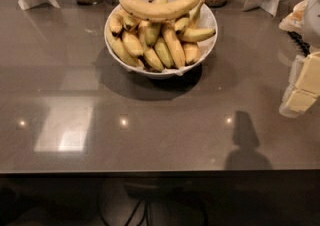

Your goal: Pick banana from white bowl

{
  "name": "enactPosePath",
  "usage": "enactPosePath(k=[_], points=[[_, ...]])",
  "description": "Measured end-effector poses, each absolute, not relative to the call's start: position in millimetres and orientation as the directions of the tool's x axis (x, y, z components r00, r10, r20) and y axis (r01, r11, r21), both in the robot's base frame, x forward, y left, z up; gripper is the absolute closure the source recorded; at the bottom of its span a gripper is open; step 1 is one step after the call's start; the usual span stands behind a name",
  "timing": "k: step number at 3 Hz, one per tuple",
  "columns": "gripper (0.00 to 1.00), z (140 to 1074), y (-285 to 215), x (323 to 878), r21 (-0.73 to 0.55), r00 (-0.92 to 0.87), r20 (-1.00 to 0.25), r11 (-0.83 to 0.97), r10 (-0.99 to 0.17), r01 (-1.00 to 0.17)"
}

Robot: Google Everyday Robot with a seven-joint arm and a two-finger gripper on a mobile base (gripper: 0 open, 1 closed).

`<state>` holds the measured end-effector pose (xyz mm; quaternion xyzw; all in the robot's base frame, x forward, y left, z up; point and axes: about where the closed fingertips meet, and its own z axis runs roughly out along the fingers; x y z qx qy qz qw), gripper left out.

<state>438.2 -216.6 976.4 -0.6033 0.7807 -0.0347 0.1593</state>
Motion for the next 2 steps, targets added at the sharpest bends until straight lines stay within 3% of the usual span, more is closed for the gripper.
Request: enactPosePath(k=[2], points=[[0.0, 980.1, -207.7, 443.3, -0.288, -0.192, -0.236, 0.257, -0.953, -0.923]])
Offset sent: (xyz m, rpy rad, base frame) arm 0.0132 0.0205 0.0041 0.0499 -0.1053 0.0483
